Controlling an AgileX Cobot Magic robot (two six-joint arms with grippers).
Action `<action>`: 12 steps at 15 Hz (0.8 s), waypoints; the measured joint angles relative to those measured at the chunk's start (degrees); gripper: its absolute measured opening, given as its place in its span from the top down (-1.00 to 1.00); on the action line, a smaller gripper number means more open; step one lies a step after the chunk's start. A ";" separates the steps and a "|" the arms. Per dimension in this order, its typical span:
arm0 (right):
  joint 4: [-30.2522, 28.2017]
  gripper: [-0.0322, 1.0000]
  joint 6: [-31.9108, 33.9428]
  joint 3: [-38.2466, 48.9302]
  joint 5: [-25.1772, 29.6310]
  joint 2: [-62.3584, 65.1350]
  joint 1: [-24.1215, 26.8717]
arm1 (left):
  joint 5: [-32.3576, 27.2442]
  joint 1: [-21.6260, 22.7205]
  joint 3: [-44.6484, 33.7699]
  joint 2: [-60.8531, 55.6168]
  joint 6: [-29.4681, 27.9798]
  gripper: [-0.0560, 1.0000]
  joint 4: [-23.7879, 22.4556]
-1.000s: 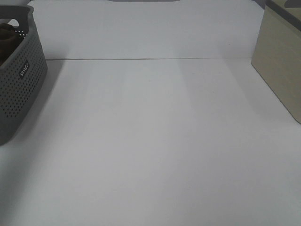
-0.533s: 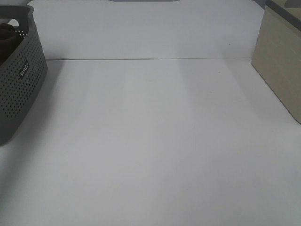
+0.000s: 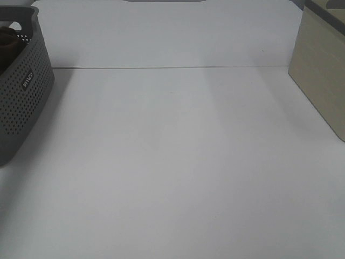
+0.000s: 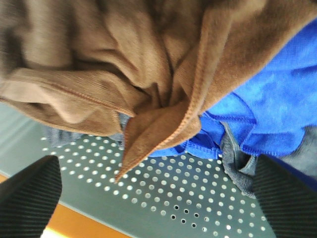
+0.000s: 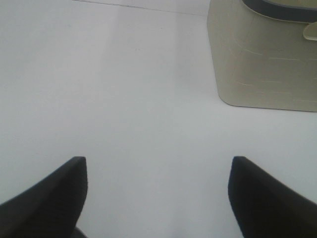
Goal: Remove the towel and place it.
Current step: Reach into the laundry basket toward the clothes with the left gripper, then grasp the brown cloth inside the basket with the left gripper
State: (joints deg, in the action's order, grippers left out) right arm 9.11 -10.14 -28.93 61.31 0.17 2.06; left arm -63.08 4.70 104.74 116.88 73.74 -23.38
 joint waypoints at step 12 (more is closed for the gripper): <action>0.00 -0.53 0.00 0.00 0.00 0.00 0.00 | 4.53 2.86 0.29 7.91 6.02 -0.85 0.00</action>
State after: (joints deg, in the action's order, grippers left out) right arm 9.11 -10.14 -28.93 61.31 0.17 2.06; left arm -58.56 7.56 105.02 124.79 79.76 -23.38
